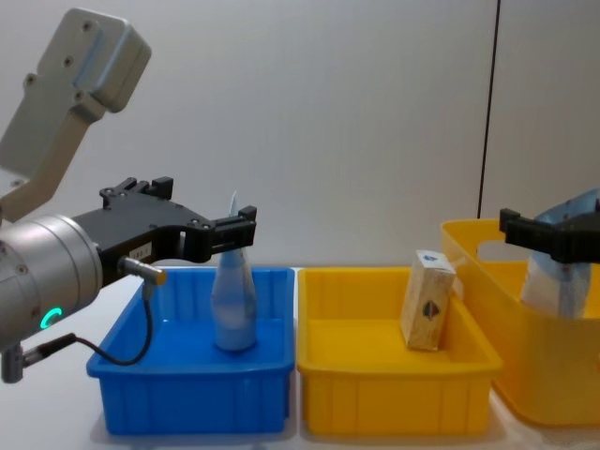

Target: Bimanual collaborative sorting of washing and personal care products

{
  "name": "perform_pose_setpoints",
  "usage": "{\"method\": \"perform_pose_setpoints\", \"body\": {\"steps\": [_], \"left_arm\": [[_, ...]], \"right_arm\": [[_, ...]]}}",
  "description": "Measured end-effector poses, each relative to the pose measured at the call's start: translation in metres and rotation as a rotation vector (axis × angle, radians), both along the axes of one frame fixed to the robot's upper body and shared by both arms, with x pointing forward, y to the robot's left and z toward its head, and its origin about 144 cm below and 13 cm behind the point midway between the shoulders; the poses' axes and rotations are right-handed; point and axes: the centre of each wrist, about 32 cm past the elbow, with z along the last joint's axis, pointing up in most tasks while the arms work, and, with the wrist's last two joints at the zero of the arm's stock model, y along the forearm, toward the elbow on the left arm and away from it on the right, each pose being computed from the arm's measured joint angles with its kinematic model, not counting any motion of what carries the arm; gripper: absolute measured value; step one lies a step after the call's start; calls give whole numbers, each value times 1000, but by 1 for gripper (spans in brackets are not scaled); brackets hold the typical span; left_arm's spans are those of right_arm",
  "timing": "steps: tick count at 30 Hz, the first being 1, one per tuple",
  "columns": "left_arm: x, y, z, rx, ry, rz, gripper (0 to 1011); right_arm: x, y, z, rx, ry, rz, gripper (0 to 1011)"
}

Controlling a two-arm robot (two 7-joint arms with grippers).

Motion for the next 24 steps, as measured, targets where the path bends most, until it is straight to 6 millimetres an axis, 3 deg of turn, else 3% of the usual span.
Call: {"method": "perform_pose_setpoints", "body": {"steps": [24], "left_arm": [[0,0,0,0,0,0,1001]], "right_arm": [[-66,12,11,54,-3,-4,1000]]}}
